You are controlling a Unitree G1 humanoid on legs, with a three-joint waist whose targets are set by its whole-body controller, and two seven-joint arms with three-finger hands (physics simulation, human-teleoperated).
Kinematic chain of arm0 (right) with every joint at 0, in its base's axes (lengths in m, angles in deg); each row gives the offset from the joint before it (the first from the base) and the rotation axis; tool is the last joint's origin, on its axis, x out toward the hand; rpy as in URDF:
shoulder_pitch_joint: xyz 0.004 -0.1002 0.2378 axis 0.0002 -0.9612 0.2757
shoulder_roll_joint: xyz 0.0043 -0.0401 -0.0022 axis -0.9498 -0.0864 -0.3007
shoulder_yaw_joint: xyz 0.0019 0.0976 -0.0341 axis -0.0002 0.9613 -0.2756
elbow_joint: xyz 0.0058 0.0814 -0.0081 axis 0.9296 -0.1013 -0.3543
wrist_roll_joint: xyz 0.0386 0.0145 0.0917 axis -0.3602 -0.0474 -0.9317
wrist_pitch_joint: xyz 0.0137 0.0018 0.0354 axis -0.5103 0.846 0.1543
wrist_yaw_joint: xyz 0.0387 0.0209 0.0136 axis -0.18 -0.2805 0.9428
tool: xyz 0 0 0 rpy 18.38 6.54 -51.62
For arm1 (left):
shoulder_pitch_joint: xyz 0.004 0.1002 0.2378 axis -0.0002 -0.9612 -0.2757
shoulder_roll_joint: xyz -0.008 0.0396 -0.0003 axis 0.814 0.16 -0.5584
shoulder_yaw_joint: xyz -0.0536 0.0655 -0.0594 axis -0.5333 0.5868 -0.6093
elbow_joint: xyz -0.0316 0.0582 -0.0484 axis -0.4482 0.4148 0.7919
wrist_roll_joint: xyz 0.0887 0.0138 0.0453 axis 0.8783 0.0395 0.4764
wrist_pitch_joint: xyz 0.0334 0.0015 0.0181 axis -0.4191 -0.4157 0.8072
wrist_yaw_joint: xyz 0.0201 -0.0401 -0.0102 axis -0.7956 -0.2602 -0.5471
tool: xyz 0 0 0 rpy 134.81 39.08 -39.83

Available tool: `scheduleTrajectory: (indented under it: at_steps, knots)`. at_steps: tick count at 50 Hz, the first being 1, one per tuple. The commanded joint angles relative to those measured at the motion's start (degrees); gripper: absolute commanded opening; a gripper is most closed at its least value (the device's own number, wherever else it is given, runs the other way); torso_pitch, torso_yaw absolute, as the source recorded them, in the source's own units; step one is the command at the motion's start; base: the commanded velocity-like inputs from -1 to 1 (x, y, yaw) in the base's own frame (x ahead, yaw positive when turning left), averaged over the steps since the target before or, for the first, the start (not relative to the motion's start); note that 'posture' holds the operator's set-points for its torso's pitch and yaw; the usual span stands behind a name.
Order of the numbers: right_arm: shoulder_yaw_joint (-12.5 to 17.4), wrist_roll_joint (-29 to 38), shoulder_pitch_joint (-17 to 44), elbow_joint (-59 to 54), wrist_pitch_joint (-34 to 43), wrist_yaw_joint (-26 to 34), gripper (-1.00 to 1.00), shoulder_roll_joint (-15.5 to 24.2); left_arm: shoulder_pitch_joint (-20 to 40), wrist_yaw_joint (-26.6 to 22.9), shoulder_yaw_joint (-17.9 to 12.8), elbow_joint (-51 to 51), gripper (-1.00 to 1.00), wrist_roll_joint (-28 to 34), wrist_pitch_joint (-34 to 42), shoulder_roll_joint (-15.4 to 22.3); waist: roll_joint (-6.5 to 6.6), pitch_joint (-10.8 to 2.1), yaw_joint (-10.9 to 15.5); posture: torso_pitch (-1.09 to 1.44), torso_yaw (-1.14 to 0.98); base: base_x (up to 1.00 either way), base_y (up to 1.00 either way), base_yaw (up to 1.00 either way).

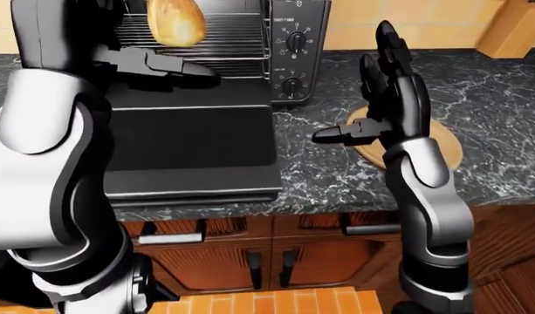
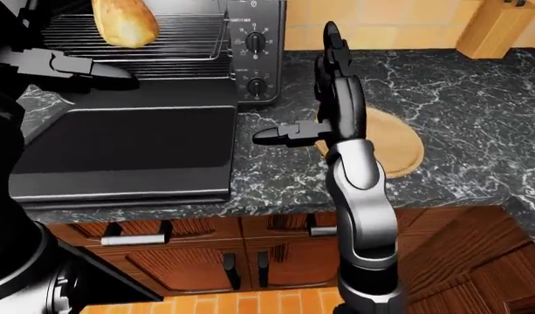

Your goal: Pick the bread from the top rack and place it on the plate on the counter.

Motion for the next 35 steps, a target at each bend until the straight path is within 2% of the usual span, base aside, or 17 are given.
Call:
scheduleTrajectory:
  at_steps: [1, 15, 21, 26, 35]
  knots:
    - [0.4, 0.3, 1.7, 1.9, -2.3, -0.1, 1.00, 0.4, 2.1, 0.4, -0.3, -0.7, 1.00, 0.0, -2.3, 0.5, 0.25, -1.65, -0.1, 0.00, 0.00, 0.00, 0.00, 0.00]
    - [0.5, 0.6, 0.9, 2.7, -2.1, 0.1, 1.00, 0.2, 4.8, 0.9, -0.5, 1.5, 1.00, -1.0, -2.9, 1.6, 0.31, -1.87, 0.2, 0.00, 0.00, 0.00, 0.00, 0.00]
    - [0.8, 0.3, 0.8, 3.2, -2.0, 0.0, 1.00, 0.3, 10.1, -0.1, 0.7, 7.5, 1.00, -1.0, -4.4, 2.9, 0.20, -1.74, 0.2, 0.00, 0.00, 0.00, 0.00, 0.00]
    - [0.9, 0.1, 1.1, 3.1, -1.9, -0.1, 1.00, 0.5, 14.6, -1.7, 2.0, 16.5, 1.00, 1.1, -6.5, 3.7, 0.10, -1.62, 0.3, 0.00, 0.00, 0.00, 0.00, 0.00]
    - [1.1, -0.2, 0.6, 4.0, -1.8, -0.2, 1.00, 0.7, 19.3, -4.5, 2.9, 30.7, 1.00, 3.9, -10.7, 2.3, -0.02, -1.63, 0.3, 0.00, 0.00, 0.00, 0.00, 0.00]
